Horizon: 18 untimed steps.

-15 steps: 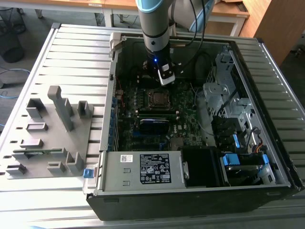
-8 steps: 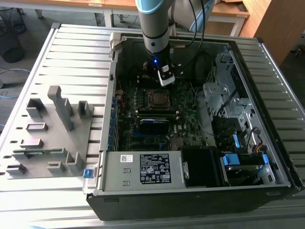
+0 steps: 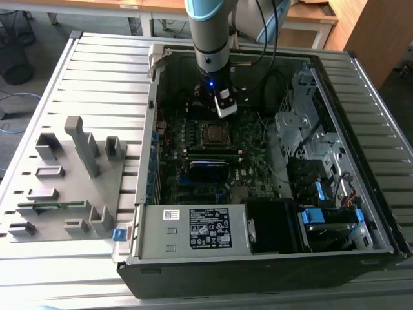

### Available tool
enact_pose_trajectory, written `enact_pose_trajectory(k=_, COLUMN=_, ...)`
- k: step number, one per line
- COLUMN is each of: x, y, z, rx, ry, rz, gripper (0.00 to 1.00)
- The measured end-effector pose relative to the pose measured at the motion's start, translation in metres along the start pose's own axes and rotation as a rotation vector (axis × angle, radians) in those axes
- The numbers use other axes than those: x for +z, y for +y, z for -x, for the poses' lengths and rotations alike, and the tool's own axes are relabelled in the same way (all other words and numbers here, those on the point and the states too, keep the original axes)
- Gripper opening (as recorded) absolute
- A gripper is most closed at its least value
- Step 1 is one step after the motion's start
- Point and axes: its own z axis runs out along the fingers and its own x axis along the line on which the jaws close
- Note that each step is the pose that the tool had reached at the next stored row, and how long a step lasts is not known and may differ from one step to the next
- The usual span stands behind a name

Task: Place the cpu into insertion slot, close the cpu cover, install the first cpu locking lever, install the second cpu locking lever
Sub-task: 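Install the first cpu locking lever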

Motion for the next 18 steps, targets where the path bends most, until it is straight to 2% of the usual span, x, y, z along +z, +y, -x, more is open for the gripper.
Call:
enact_pose_trajectory(k=8, x=0.0008, y=0.0019, z=0.0004, rx=0.001, ry=-0.0005, rz=-0.0007, gripper=0.1)
enact_pose_trajectory(k=9, x=0.0009, y=0.0019, z=0.0004, rx=0.001, ry=-0.0014, rz=-0.0036, gripper=0.1)
enact_pose_trajectory(k=12, x=0.0008, y=0.0019, z=0.0004, rx=-0.004, ry=-0.0056, rz=-0.0219, gripper=0.1)
enact_pose_trajectory(k=14, x=0.0008, y=0.0019, z=0.0004, rx=-0.006, ry=-0.0076, rz=-0.0301, gripper=0.1)
enact_pose_trajectory(k=18, x=0.0009, y=0.0018, z=0.0004, rx=-0.006, ry=-0.0081, rz=-0.032, gripper=0.1)
